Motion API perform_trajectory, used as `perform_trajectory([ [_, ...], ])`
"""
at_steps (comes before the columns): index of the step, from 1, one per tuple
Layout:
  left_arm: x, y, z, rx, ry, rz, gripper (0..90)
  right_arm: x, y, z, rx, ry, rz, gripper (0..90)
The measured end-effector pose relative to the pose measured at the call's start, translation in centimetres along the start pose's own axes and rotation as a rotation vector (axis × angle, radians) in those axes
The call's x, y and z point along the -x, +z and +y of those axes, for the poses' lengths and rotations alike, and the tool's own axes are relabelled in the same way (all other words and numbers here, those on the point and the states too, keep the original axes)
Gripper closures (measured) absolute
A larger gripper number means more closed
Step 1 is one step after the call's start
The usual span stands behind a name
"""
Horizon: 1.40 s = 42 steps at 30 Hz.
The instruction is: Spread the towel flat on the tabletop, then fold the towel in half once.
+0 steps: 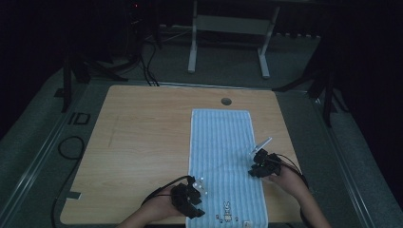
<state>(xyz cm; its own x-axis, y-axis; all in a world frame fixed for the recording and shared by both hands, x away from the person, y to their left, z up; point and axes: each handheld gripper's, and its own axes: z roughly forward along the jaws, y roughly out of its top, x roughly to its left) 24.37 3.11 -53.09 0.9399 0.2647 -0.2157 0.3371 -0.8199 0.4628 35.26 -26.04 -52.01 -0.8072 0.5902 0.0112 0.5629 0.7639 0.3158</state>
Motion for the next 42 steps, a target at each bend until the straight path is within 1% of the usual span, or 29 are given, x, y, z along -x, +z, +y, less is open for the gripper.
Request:
perform_trajectory([
  [2,0.1,0.0,0.0,-0.005,0.003,0.001,54.2,-0.2,-0.1,-0.2,-0.001,0.001,-0.007,68.0],
  [5,0.3,0.0,-0.1,-0.005,0.002,0.000,54.2,-0.3,-0.1,-0.5,0.006,0.007,-0.001,67.6],
  [7,0.4,-0.1,-0.2,-0.007,-0.001,-0.001,54.2,-0.4,-0.2,-0.6,0.006,0.013,0.002,65.7],
  [9,0.4,-0.4,-0.1,-0.008,-0.005,0.000,54.1,-0.5,-0.3,-0.5,0.005,0.003,-0.008,63.5],
  [11,0.3,-0.9,-0.1,-0.004,-0.009,0.007,51.1,-0.6,-0.9,-0.4,0.026,0.007,-0.015,63.3],
  [12,0.2,-1.1,-0.1,0.002,-0.012,0.016,51.0,-0.5,-1.2,-0.3,0.035,0.004,-0.010,62.1],
  [14,-0.2,-1.8,0.0,0.005,-0.027,0.037,50.4,-0.2,-1.9,-0.2,0.041,0.006,-0.027,61.7],
  [15,-0.4,-2.2,0.0,0.008,-0.035,0.055,48.3,0.0,-2.3,-0.2,0.045,0.011,-0.033,61.0],
  [16,-0.7,-2.6,0.0,0.014,-0.044,0.070,48.2,0.3,-2.6,-0.2,0.050,0.018,-0.033,60.6],
  [19,-1.9,-3.9,0.1,0.026,-0.076,0.109,48.2,1.2,-3.5,-0.1,0.052,0.029,-0.054,59.3],
  [21,-2.8,-4.8,0.1,0.027,-0.094,0.129,48.2,1.8,-3.8,0.0,0.050,0.037,-0.064,58.1],
  [23,-3.6,-5.4,0.2,0.020,-0.113,0.162,48.2,2.4,-4.0,0.1,0.044,0.044,-0.074,56.0],
  [24,-3.6,-5.4,0.2,0.020,-0.113,0.162,48.2,2.4,-4.0,0.1,0.044,0.044,-0.074,56.0],
  [25,-3.6,-5.4,0.2,0.020,-0.113,0.162,48.2,2.8,-4.1,0.2,0.046,0.050,-0.076,55.0],
  [26,-4.8,-6.0,0.5,0.001,-0.130,0.183,48.2,3.5,-4.1,0.4,0.043,0.058,-0.083,52.7],
  [27,-5.3,-6.2,0.6,-0.002,-0.138,0.186,48.3,3.6,-4.1,0.5,0.043,0.061,-0.082,52.1],
  [29,-6.5,-6.5,0.8,0.000,-0.172,0.193,48.3,4.2,-4.1,0.8,0.033,0.074,-0.080,51.4],
  [30,-7.0,-6.6,0.9,0.005,-0.192,0.203,48.2,4.5,-4.1,1.0,0.030,0.078,-0.084,51.0],
  [31,-7.6,-6.7,1.1,0.006,-0.200,0.212,48.2,4.7,-4.0,1.2,0.029,0.084,-0.083,50.6],
  [32,-7.6,-6.7,1.1,0.006,-0.200,0.212,47.0,4.7,-4.0,1.2,0.029,0.084,-0.083,50.6],
  [33,-9.1,-7.0,1.5,0.017,-0.231,0.244,47.0,4.8,-4.0,1.4,0.029,0.083,-0.085,50.4],
  [34,-9.5,-7.0,1.6,0.025,-0.243,0.245,42.2,5.2,-4.0,2.1,0.028,0.085,-0.092,49.4],
  [35,-10.2,-6.9,1.9,0.031,-0.265,0.247,42.2,5.3,-3.9,2.3,0.025,0.085,-0.097,49.2],
  [36,-10.7,-6.8,2.1,0.023,-0.271,0.256,41.5,5.5,-3.9,2.7,0.024,0.088,-0.099,49.1],
  [37,-11.4,-6.7,2.4,0.015,-0.279,0.276,39.9,5.7,-3.8,2.9,0.020,0.094,-0.095,49.1],
  [39,-12.4,-6.5,2.9,0.004,-0.281,0.293,39.9,6.0,-3.7,3.5,0.009,0.089,-0.100,49.1],
  [42,-13.7,-6.2,3.7,0.017,-0.299,0.313,39.8,6.7,-3.6,4.5,0.003,0.092,-0.106,49.0],
])
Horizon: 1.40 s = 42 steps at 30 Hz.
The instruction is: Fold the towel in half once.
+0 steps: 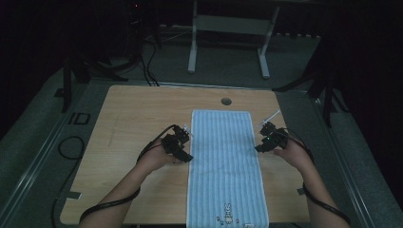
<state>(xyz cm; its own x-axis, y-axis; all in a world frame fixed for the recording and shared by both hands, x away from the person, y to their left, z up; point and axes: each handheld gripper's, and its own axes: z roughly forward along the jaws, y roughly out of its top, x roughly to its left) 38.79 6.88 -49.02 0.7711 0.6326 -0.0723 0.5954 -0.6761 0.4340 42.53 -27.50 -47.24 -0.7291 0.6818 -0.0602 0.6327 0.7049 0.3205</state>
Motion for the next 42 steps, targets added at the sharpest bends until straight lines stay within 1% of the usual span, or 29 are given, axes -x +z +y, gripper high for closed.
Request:
perform_trajectory([
  [2,-0.8,0.7,0.8,0.003,-0.030,0.008,39.9,0.5,0.2,0.7,0.004,0.012,0.001,49.1],
  [4,-1.5,1.3,1.4,-0.002,-0.058,0.004,39.8,1.2,0.7,1.3,-0.001,0.036,0.003,49.1],
  [7,-2.1,2.1,2.0,-0.011,-0.077,0.021,39.9,2.1,1.4,2.1,-0.011,0.062,-0.003,49.3],
  [8,-2.4,2.4,2.2,-0.017,-0.074,0.033,39.8,2.2,1.6,2.2,-0.013,0.072,-0.004,49.4],
  [10,-2.8,3.2,2.5,-0.036,-0.098,0.063,39.9,2.7,2.2,2.6,-0.026,0.093,-0.007,50.3],
  [12,-3.2,3.8,2.8,-0.061,-0.099,0.076,39.9,3.0,3.2,3.0,-0.045,0.104,-0.010,50.5],
  [14,-3.3,4.2,3.0,-0.072,-0.097,0.091,39.8,3.1,4.1,3.2,-0.074,0.111,-0.015,50.4],
  [16,-3.5,4.6,3.0,-0.071,-0.104,0.092,39.9,3.1,5.0,3.5,-0.096,0.122,-0.017,50.5],
  [18,-3.7,4.9,3.1,-0.074,-0.095,0.103,39.9,3.0,5.7,3.6,-0.109,0.126,-0.022,50.8],
  [20,-3.8,5.2,3.1,-0.066,-0.097,0.099,40.1,3.1,6.1,3.7,-0.122,0.134,-0.021,53.6],
  [22,-3.9,5.4,3.2,-0.055,-0.100,0.104,40.6,3.2,6.2,3.8,-0.118,0.155,-0.013,57.7],
  [23,-3.9,5.5,3.3,-0.053,-0.097,0.105,41.2,3.3,6.2,3.8,-0.122,0.152,0.001,60.8],
  [25,-3.9,5.6,3.7,-0.059,-0.094,0.105,42.9,3.2,6.2,4.0,-0.132,0.142,0.015,63.5],
  [26,-3.9,5.6,3.9,-0.061,-0.085,0.104,45.1,3.4,6.3,4.0,-0.135,0.143,0.024,64.6],
  [27,-3.9,5.7,4.0,-0.056,-0.079,0.099,47.9,3.4,6.3,4.1,-0.136,0.137,0.024,67.8],
  [29,-3.8,5.8,4.5,-0.047,-0.076,0.094,55.8,3.5,6.3,4.2,-0.135,0.134,0.023,76.6],
  [31,-3.5,6.0,5.0,-0.041,-0.061,0.085,69.5,3.5,6.3,4.2,-0.132,0.125,0.026,83.6],
  [32,-3.4,6.1,5.1,-0.039,-0.049,0.078,75.7,3.6,6.3,4.3,-0.132,0.120,0.026,85.4],
  [33,-3.3,6.2,5.3,-0.036,-0.045,0.082,84.4,3.7,6.4,4.4,-0.133,0.117,0.025,86.2],
  [34,-3.3,6.3,5.4,-0.034,-0.052,0.093,87.0,3.7,6.4,4.4,-0.129,0.115,0.025,86.5],
  [36,-3.4,6.3,5.5,-0.032,-0.059,0.091,88.3,3.9,6.4,4.4,-0.125,0.116,0.018,86.8],
  [37,-3.5,6.2,5.4,-0.025,-0.065,0.094,88.4,4.0,6.4,4.4,-0.123,0.114,0.007,86.8],
  [38,-3.5,6.1,5.4,-0.021,-0.061,0.092,88.7,4.1,6.2,4.4,-0.117,0.118,0.005,86.8],
  [40,-3.6,5.5,5.4,0.002,-0.063,0.093,88.8,4.3,5.9,4.4,-0.103,0.120,0.002,86.8],
  [42,-3.5,4.6,5.4,0.034,-0.071,0.089,88.8,4.3,5.1,4.5,-0.078,0.119,-0.001,86.8],
])
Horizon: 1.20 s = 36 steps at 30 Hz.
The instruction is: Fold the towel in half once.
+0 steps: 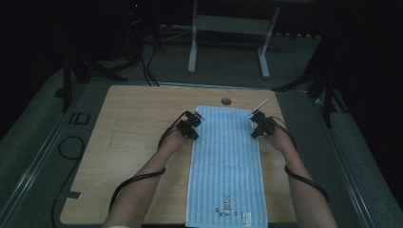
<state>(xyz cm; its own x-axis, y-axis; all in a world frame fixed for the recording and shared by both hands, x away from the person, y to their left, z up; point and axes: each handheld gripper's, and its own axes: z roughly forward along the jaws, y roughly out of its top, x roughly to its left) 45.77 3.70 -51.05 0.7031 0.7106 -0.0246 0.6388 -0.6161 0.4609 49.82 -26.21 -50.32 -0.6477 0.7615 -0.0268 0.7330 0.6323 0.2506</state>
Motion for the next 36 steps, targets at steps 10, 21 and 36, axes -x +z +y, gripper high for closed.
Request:
perform_trajectory([
  [10,1.9,-6.2,-2.9,0.125,0.040,0.001,88.7,-2.1,-6.5,-2.6,0.146,-0.072,0.023,86.7],
  [21,8.3,-8.6,-9.5,0.080,0.202,-0.034,88.4,-9.1,-7.0,-11.0,0.158,-0.189,0.072,86.6],
  [36,10.2,-7.8,-10.7,0.046,0.222,-0.145,62.5,-12.3,-8.1,-13.9,0.197,-0.221,0.084,67.0],
])
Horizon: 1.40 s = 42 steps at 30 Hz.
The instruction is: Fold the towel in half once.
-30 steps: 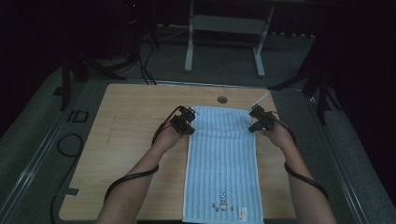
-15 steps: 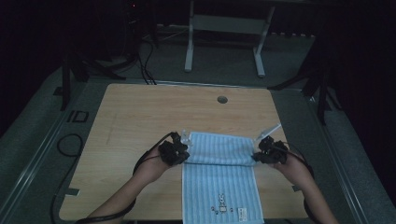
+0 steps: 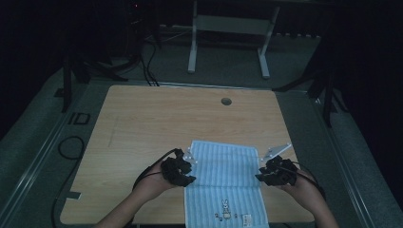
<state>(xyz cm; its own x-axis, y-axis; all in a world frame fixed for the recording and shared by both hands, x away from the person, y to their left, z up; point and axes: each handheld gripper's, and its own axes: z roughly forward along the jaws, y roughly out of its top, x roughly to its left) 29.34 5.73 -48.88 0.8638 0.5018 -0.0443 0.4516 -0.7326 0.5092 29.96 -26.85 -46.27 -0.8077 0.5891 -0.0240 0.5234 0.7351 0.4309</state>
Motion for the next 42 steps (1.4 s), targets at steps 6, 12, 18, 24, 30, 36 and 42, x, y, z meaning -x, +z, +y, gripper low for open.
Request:
perform_trajectory([
  [6,-0.1,2.5,0.2,-0.049,0.017,-0.010,62.4,0.2,2.9,0.9,-0.056,-0.013,0.023,61.2],
  [12,-1.2,4.2,0.3,-0.076,-0.005,-0.033,62.6,0.7,6.3,1.9,-0.169,-0.043,0.011,54.0],
  [18,-3.1,4.5,0.7,-0.072,-0.033,-0.035,62.7,2.1,7.3,2.7,-0.169,-0.008,0.048,52.6],
  [24,-5.1,4.9,1.7,-0.082,-0.039,-0.012,62.5,3.8,8.1,4.3,-0.184,0.001,0.062,49.4],
  [30,-7.1,5.2,2.5,-0.089,-0.051,0.016,62.5,5.4,9.1,6.4,-0.205,0.009,0.064,49.3],
  [36,-8.5,5.3,2.7,-0.079,-0.080,-0.004,62.4,5.9,9.4,7.1,-0.207,0.018,0.062,49.0],
  [42,-8.4,5.1,2.3,-0.082,-0.075,-0.002,61.5,5.6,9.5,7.0,-0.185,0.025,0.051,48.5],
])
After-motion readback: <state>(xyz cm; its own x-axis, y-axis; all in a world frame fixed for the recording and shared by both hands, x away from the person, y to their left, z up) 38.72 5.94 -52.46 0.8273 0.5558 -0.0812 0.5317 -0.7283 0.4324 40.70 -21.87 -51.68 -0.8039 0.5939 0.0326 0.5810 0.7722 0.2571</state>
